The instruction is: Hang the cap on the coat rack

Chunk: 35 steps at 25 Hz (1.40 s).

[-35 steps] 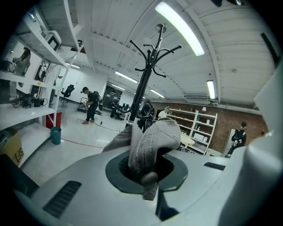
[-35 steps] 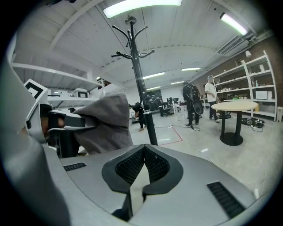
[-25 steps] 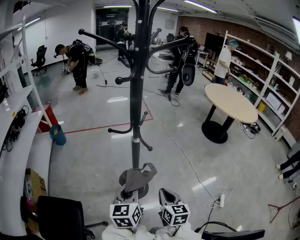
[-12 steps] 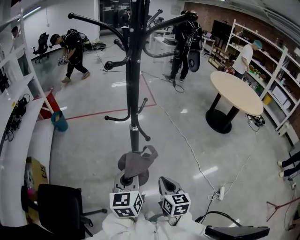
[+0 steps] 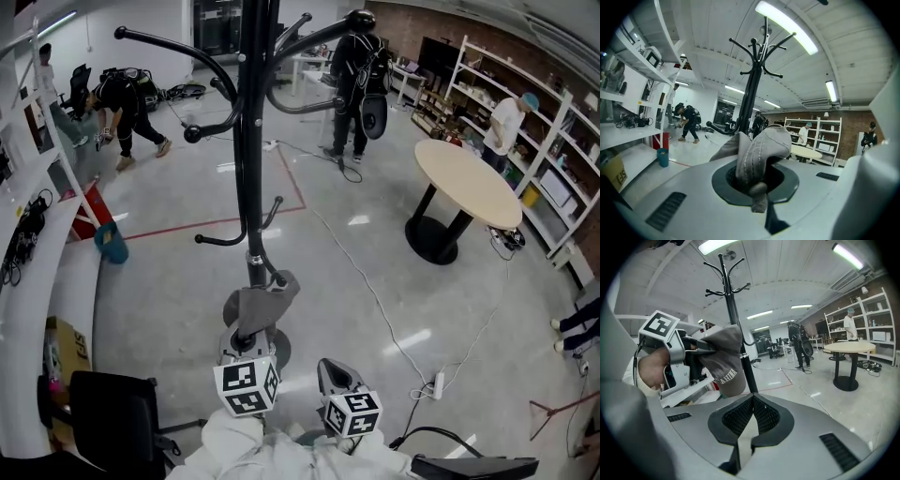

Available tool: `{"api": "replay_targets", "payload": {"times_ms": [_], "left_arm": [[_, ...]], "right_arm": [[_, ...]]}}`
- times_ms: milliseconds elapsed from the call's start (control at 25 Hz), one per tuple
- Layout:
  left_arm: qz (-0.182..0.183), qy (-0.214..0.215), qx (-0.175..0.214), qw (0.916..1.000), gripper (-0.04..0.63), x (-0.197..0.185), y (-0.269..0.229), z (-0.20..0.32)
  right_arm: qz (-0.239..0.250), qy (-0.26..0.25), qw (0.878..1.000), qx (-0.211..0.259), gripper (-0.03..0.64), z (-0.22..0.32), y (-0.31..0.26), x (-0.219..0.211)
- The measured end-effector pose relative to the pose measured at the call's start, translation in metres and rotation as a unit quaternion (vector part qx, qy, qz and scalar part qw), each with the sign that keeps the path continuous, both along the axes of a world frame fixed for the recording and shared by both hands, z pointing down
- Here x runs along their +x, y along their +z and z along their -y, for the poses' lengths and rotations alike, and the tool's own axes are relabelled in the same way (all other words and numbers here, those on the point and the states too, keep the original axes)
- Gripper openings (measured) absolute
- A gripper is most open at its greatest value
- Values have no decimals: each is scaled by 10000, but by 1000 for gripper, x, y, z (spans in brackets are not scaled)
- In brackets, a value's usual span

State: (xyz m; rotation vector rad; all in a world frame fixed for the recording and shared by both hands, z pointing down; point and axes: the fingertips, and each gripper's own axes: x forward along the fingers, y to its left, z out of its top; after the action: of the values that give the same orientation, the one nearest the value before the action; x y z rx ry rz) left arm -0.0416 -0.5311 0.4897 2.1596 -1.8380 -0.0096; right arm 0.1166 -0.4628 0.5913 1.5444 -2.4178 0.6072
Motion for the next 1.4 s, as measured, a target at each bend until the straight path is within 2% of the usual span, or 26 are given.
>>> {"api": "replay_targets", "payload": {"times_ms": [240, 480, 840, 1200, 1400], "left_arm": [[109, -81, -243, 9996, 9, 1, 20, 12], [384, 27, -446, 9983, 11, 10, 40, 23], [453, -132, -652, 9968, 10, 9, 61, 38], [310, -308, -794, 9959, 11, -6, 73, 56], [278, -350, -1042, 9936, 11, -10, 95, 72]], "right_arm": [[-4, 161, 9998, -89, 11, -1, 5, 16], [0, 217, 9996, -170, 11, -6, 11, 21], [2, 317, 9992, -260, 11, -10, 14, 31], [-12, 346, 9988, -348, 11, -10, 19, 31], [-35, 353, 9988, -351, 11, -9, 18, 31]]}}
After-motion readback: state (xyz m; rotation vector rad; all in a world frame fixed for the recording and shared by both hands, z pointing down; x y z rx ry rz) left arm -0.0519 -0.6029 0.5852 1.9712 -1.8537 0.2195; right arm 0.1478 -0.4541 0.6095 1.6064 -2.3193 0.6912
